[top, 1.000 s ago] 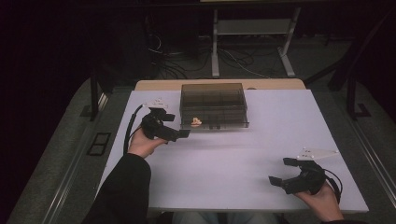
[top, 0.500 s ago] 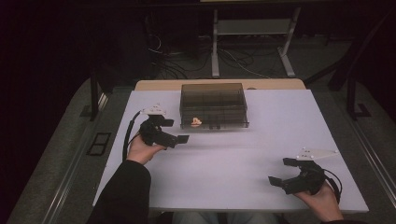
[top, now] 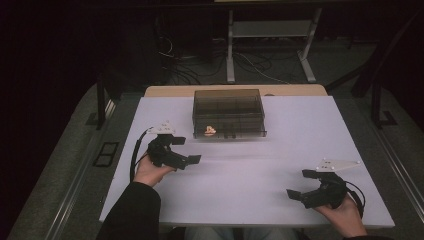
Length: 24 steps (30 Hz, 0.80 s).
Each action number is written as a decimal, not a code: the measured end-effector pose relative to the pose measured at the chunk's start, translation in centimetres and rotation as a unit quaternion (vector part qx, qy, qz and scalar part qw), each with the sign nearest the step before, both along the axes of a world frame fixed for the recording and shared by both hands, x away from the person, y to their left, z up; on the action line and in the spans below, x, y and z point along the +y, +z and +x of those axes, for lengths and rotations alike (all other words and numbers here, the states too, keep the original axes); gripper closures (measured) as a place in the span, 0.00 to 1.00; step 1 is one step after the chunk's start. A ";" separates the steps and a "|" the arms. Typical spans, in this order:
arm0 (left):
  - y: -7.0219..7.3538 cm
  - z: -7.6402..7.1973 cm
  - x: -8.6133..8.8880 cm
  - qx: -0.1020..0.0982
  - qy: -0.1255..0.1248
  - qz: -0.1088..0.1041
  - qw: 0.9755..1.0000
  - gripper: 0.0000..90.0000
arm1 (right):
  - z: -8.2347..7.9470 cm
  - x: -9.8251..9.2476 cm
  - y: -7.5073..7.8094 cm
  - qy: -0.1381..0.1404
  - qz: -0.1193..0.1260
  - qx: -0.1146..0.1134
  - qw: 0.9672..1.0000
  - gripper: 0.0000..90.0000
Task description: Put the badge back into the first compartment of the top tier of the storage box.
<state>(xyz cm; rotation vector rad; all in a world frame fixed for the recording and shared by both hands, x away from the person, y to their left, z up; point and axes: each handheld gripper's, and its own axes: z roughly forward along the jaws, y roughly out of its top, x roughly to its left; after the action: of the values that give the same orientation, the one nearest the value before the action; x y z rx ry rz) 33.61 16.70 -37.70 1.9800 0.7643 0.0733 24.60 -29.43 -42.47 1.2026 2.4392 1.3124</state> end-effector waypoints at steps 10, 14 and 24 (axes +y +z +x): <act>-1.0 -1.4 0.2 -0.002 0.004 -0.005 1.000 0.00 | 0.0 0.0 0.0 -0.001 0.000 0.000 1.000 0.00; -1.6 -1.9 0.3 -0.001 0.008 -0.008 1.000 0.00 | 0.0 0.0 0.0 -0.001 0.000 -0.001 1.000 0.00; -3.3 -3.3 0.8 0.006 0.025 -0.012 1.000 0.00 | -0.1 0.0 0.0 -0.001 -0.001 0.000 1.000 0.00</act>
<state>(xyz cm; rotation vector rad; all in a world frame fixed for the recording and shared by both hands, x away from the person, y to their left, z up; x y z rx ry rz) 30.29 17.45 -41.02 1.9391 0.8192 0.0822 24.54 -29.46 -42.44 1.2041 2.4383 1.3100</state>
